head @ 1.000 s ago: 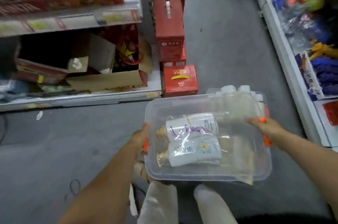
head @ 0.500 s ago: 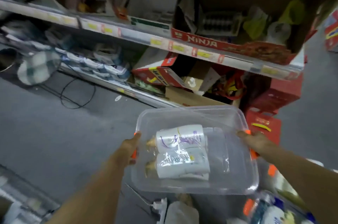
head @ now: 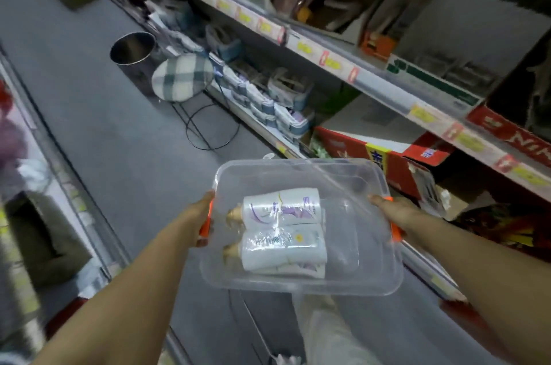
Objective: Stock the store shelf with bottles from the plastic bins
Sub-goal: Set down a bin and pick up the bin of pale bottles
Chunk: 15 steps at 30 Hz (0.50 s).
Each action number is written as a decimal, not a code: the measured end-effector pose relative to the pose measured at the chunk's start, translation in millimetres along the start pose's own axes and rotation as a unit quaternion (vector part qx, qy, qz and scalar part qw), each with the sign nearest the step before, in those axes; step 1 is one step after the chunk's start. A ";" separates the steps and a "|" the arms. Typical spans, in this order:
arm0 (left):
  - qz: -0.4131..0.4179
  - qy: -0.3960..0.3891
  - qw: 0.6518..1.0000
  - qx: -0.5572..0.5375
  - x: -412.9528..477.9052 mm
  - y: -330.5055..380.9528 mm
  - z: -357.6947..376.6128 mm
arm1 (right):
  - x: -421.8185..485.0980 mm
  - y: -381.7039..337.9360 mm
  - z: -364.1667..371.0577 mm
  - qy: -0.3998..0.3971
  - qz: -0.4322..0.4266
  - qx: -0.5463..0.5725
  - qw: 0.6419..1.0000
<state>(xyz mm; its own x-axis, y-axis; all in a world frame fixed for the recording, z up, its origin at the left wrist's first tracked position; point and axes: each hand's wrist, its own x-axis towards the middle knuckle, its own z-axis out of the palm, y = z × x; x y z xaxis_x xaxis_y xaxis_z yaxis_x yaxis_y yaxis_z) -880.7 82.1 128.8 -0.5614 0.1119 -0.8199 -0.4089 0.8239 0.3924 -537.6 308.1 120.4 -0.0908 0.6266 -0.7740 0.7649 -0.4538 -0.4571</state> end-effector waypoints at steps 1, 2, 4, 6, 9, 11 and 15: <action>-0.004 -0.001 1.000 -0.004 11.3 8.6 -8.1 | 16.1 -11.0 7.1 -0.001 -0.011 -0.016 1.000; -0.009 -0.005 1.000 -0.005 22.6 17.1 -15.3 | 45.8 -15.1 14.7 0.000 -0.017 -0.029 0.999; -0.013 -0.014 1.000 -0.017 48.5 34.9 -28.5 | 104.1 -22.3 30.0 0.007 0.001 -0.066 0.998; -0.010 -0.025 0.999 -0.022 77.1 55.4 -39.8 | 137.6 -30.8 43.5 0.022 0.016 -0.113 0.993; 0.000 -0.028 0.999 -0.019 112.5 86.8 -54.4 | 139.6 -61.5 63.2 0.028 0.043 -0.130 0.990; -0.001 -0.020 1.000 -0.014 134.2 106.3 -62.4 | 145.4 -84.7 72.6 0.024 0.059 -0.124 0.990; -0.001 -0.003 1.000 -0.015 177.4 148.9 -76.8 | 157.5 -125.6 99.8 -0.005 0.068 -0.059 0.996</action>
<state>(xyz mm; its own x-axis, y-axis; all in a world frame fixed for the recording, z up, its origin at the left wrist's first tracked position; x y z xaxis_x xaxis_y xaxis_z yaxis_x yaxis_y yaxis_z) -1096.5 181.9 73.8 -0.5570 0.1135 -0.8227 -0.4306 0.8076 0.4029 -711.6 400.6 12.1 0.0136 0.5576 -0.8300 0.8396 -0.4572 -0.2934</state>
